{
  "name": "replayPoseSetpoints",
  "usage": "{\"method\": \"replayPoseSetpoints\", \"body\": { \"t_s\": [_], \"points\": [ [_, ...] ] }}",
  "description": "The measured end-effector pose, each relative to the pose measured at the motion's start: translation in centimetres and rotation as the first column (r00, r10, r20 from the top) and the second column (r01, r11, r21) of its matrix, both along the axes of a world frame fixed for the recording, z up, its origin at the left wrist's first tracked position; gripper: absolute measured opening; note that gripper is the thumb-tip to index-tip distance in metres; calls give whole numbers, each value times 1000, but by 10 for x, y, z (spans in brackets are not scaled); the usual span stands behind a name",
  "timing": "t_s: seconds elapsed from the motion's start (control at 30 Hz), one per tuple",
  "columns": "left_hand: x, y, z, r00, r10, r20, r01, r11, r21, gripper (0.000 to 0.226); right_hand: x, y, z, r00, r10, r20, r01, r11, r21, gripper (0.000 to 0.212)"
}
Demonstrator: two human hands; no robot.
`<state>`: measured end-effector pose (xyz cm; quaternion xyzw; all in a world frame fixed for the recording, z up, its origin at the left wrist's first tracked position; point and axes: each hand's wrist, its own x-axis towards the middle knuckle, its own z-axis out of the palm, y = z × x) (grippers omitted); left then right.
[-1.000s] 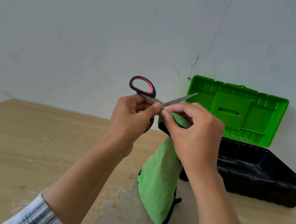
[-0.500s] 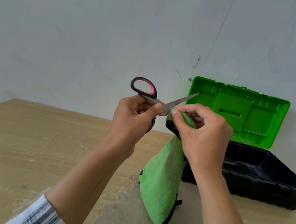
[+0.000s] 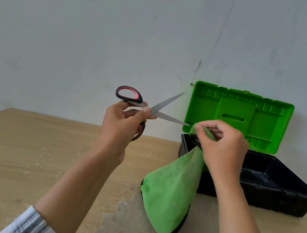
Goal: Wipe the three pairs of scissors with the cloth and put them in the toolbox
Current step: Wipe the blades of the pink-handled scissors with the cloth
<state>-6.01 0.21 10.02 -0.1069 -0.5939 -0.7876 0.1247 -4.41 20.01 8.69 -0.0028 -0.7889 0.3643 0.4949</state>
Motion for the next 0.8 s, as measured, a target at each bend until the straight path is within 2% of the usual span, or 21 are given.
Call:
{"method": "replayPoseSetpoints", "body": {
  "t_s": [0.03, 0.1, 0.2, 0.4, 0.5, 0.57, 0.7, 0.8],
  "points": [
    [0, -1, 1, 1000, -3, -4, 3, 1000, 0, 23, 1, 5, 2, 1000, 19, 17, -18, 998, -57, 4],
    [2, -2, 1, 1000, -7, -23, 7, 1000, 17, 37, 6, 12, 9, 987, 162, 22, -151, 957, -246, 5],
    [4, -3, 2, 999, -13, -52, 16, 998, 64, 47, 16, 11, 22, 903, 430, -16, -385, 790, -477, 7],
    [6, 0, 1, 997, -40, -71, 46, 994, 97, 37, 20, -5, 27, 837, 545, -43, -477, 690, -544, 13],
    [8, 5, -1, 994, -54, -94, 60, 996, 64, 37, 18, -14, 26, 819, 566, -95, -497, 617, -610, 20],
    [9, 7, -2, 991, -47, -122, 51, 998, 27, 38, 18, -19, 26, 810, 571, -131, -509, 575, -641, 17],
    [8, 8, -2, 990, -42, -133, 43, 999, 8, 45, 18, -19, 26, 830, 540, -140, -493, 592, -638, 10],
    [9, 6, 2, 990, -139, -39, 142, 983, 114, 41, 19, -14, 26, 842, 523, -128, -482, 627, -612, 10]
  ]
}}
